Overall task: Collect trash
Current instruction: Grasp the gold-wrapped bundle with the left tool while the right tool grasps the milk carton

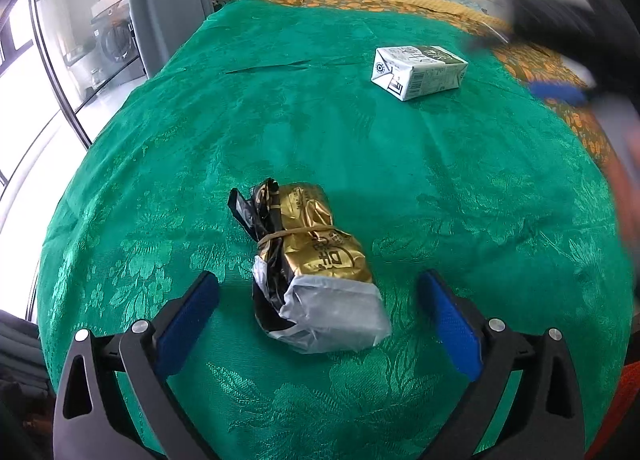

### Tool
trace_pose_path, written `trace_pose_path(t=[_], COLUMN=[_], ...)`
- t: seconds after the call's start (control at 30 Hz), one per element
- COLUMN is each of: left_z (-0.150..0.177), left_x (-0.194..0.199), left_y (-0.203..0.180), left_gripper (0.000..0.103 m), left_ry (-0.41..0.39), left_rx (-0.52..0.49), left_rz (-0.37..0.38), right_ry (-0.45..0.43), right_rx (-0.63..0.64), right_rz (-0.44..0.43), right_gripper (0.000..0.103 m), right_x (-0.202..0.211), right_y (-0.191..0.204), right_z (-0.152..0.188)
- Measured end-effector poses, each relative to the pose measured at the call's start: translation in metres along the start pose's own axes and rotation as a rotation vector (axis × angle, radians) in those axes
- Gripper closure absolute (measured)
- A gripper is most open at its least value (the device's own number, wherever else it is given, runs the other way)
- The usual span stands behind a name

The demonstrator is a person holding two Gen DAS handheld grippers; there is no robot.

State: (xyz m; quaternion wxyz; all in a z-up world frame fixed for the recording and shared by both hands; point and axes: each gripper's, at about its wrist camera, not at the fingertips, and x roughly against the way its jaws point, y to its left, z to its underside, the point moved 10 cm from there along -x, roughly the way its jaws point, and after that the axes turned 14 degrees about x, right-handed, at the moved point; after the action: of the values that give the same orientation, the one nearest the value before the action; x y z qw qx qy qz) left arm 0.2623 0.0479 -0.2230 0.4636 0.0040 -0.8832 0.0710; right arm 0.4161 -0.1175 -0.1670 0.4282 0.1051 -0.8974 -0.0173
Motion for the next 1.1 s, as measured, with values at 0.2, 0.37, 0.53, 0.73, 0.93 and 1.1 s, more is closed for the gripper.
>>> trace_pose_path(t=[0.2,0.37,0.53,0.73,0.93,1.1], left_z=[0.000,0.000,0.000,0.000,0.000,0.000], left_x=[0.000,0.000,0.000,0.000,0.000,0.001], left_y=[0.000,0.000,0.001,0.001,0.001,0.001], left_gripper=[0.005,0.005,0.005,0.005,0.005,0.005], left_ry=[0.000,0.001,0.000,0.000,0.000,0.001], left_rx=[0.001,0.002,0.003,0.002,0.002,0.002], left_rz=[0.002,0.003,0.003,0.004,0.003,0.002], right_ry=[0.057,0.166,0.116,0.095,0.149,0.152], right_rx=[-0.349,-0.257,-0.193,0.032,0.285,0.397], right_rz=[0.010,0.056,0.066,-0.038,-0.124,-0.182], right_gripper=[0.005,0.005,0.036,0.044,0.044,0.045], right_x=[-0.058,-0.082,-0.067,-0.033,0.019,0.067], right_y=[-0.003,0.014,-0.009,-0.012,0.003,0.016], right_z=[-0.034,-0.034,-0.021,0.005,0.075,0.132])
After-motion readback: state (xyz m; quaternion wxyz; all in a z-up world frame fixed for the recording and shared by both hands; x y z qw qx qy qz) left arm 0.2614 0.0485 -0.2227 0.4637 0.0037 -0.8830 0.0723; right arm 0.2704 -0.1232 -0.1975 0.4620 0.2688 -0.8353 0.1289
